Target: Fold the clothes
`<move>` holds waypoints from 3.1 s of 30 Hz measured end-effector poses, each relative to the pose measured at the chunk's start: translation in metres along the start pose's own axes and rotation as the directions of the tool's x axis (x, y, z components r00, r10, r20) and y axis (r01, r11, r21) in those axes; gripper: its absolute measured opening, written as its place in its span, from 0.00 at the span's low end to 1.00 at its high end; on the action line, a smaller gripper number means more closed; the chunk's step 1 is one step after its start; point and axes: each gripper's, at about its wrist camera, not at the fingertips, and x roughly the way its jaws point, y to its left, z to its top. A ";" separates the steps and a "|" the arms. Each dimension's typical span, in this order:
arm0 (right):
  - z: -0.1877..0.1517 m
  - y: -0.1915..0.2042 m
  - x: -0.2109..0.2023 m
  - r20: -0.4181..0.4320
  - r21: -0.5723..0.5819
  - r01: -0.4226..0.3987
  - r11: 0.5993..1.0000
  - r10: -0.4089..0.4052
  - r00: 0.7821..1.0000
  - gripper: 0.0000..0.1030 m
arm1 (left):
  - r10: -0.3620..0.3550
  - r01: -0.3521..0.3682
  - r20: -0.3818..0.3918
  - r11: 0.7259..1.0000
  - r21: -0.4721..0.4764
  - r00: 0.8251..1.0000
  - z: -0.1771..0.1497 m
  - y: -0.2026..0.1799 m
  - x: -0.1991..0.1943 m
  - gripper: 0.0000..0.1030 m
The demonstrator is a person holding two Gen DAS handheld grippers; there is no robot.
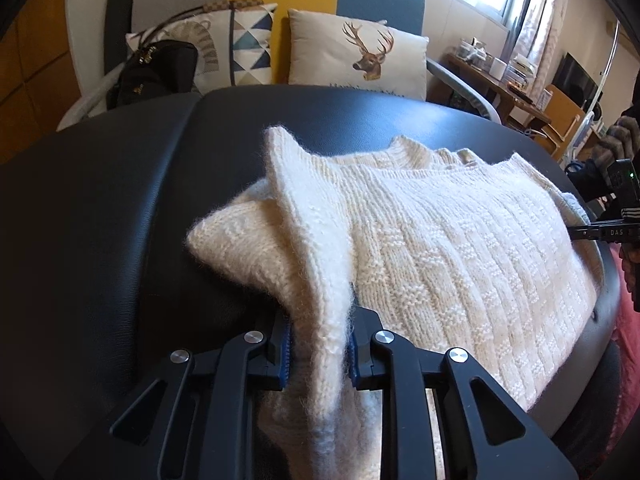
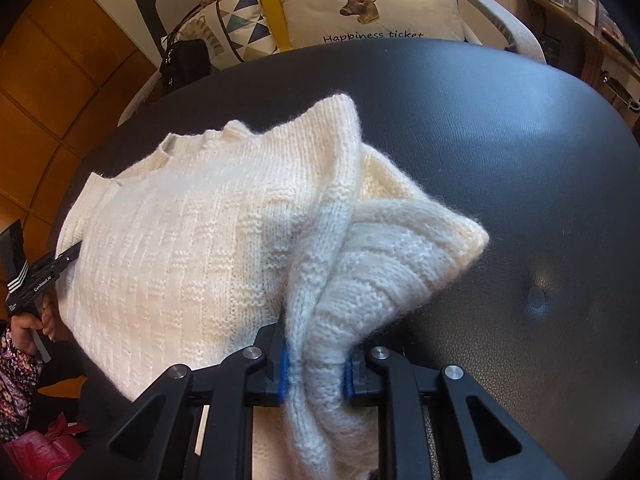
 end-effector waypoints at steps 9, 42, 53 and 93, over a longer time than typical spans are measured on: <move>0.034 0.035 0.008 0.023 -0.057 -0.023 0.998 0.024 0.999 0.16 | 0.075 -0.070 0.070 0.995 -0.074 0.995 -0.018 0.031 -0.032 0.21; 0.158 0.324 0.162 -0.113 -0.409 -0.162 0.898 0.126 0.986 0.16 | 0.395 -0.305 0.128 0.845 -0.439 0.910 -0.127 0.200 -0.148 0.21; 0.192 0.368 0.199 -0.110 -0.382 -0.193 0.904 0.163 0.981 0.16 | 0.440 -0.326 0.105 0.786 -0.526 0.892 -0.136 0.245 -0.147 0.21; 0.238 0.372 0.246 -0.078 -0.194 -0.253 0.948 0.242 0.967 0.34 | 0.502 -0.308 0.041 0.592 -0.744 0.864 -0.173 0.325 -0.142 0.76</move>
